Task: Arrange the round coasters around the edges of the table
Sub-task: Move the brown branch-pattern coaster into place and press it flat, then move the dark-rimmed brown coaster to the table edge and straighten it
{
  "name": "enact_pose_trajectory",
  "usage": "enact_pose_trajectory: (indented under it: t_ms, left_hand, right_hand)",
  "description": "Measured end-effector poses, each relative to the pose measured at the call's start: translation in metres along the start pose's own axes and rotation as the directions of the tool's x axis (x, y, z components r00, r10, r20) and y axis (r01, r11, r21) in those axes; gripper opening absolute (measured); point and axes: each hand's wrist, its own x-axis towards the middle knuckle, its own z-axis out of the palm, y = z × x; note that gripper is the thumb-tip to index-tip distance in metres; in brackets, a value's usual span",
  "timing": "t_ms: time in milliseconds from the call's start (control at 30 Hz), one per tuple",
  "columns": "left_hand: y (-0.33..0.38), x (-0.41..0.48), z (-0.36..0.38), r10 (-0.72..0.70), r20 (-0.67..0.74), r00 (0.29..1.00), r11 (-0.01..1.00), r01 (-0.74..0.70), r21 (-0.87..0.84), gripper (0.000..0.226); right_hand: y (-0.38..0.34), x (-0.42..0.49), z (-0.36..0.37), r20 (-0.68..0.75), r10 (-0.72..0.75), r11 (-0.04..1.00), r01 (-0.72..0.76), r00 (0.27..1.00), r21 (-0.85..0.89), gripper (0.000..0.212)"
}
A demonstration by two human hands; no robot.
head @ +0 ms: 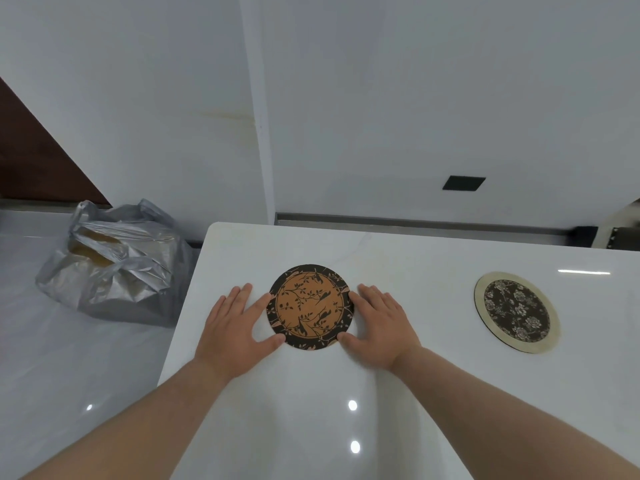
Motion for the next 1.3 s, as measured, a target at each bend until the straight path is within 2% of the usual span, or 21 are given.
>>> enact_pose_trajectory:
  t_ms: [67, 200, 300, 400, 500, 767, 1000, 1300]
  left_hand:
    - [0.004, 0.002, -0.008, -0.012, 0.063, 0.998, 0.999, 0.014, -0.032, 0.084]
    - [0.009, 0.008, -0.032, -0.039, 0.187, 0.982, 0.999, 0.045, -0.025, 0.065]
    - [0.014, 0.006, -0.049, -0.040, 0.225, 0.974, 0.998, 0.050, -0.040, 0.048]
    - [0.022, -0.002, -0.063, -0.044, 0.233, 0.971, 0.987, 0.079, -0.141, 0.039]
    - [0.036, -0.012, -0.075, 0.010, 0.206, 0.979, 0.976, 0.035, -0.214, 0.032]
    - [0.073, -0.044, -0.092, 0.099, 0.174, 0.980, 0.975, -0.060, -0.215, 0.014]
    - [0.117, -0.092, -0.090, 0.083, 0.160, 0.984, 0.981, -0.052, -0.187, 0.049]
    - [0.191, -0.176, -0.046, 0.074, 0.205, 0.976, 0.980, -0.033, -0.195, 0.047]
  right_hand:
    - [-0.005, 0.001, -0.013, 0.042, 0.015, 0.999, -0.017, 0.999, 0.032, 0.078]
    - [-0.016, -0.008, -0.041, 0.127, 0.106, 0.984, -0.122, 0.986, 0.132, 0.053]
    - [-0.016, -0.024, -0.051, 0.178, 0.164, 0.972, -0.190, 0.970, 0.136, 0.047]
    - [-0.015, -0.044, -0.059, 0.160, 0.185, 0.967, -0.208, 0.970, 0.147, 0.045]
    - [-0.015, -0.062, -0.072, 0.141, 0.193, 0.963, -0.214, 0.971, 0.161, 0.045]
    - [-0.005, -0.110, -0.101, 0.069, 0.160, 0.975, -0.168, 0.985, 0.144, 0.047]
    - [0.020, -0.171, -0.105, 0.028, 0.143, 0.974, -0.145, 0.989, 0.173, 0.049]
    - [0.069, -0.278, -0.088, 0.032, 0.164, 0.962, -0.167, 0.986, 0.217, 0.046]
